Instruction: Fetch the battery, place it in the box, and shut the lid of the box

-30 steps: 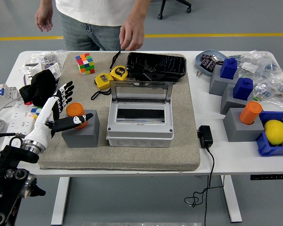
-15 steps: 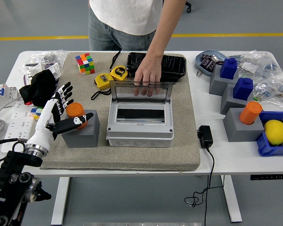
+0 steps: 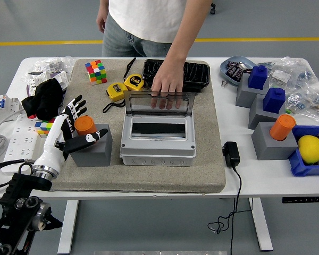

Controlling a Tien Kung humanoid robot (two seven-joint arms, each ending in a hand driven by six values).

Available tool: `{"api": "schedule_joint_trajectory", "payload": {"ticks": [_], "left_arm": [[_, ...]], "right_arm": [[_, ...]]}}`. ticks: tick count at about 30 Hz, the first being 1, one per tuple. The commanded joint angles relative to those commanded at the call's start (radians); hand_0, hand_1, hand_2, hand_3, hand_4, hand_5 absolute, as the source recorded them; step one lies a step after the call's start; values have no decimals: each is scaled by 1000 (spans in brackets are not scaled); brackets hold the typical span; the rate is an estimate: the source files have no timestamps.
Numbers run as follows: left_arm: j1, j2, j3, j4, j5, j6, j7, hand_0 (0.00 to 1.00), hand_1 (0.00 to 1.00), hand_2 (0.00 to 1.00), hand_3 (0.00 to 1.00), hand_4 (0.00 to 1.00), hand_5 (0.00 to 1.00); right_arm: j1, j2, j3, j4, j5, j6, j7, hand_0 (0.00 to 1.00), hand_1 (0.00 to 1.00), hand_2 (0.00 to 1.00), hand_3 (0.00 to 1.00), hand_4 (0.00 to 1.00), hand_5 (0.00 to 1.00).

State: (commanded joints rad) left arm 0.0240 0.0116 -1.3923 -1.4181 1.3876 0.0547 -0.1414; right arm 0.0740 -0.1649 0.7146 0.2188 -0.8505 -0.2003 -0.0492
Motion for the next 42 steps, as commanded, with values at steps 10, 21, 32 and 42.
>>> {"api": "schedule_joint_trajectory", "payload": {"ticks": [10,21,32,42], "left_arm": [[-6,-3,36,17,-17,32,-13,642,654,563,489,998,34],[-13,-2,57,28,-66,67,-28,622,637,508,451,998,37],[-18,-3,71,34,-103,94,-37,496,559,445,399,998,37],[-22,-2,79,34,-84,103,-33,296,421,359,279,998,2]], "right_arm": [[-3,-1,-4,0,1,1,0,752,701,716,752,998,978],[-2,-2,-4,0,1,2,0,752,699,716,753,998,979],[1,-1,-3,0,1,2,-1,752,699,716,752,998,981],[2,-1,1,-1,1,1,-1,752,699,716,752,998,981]]}}
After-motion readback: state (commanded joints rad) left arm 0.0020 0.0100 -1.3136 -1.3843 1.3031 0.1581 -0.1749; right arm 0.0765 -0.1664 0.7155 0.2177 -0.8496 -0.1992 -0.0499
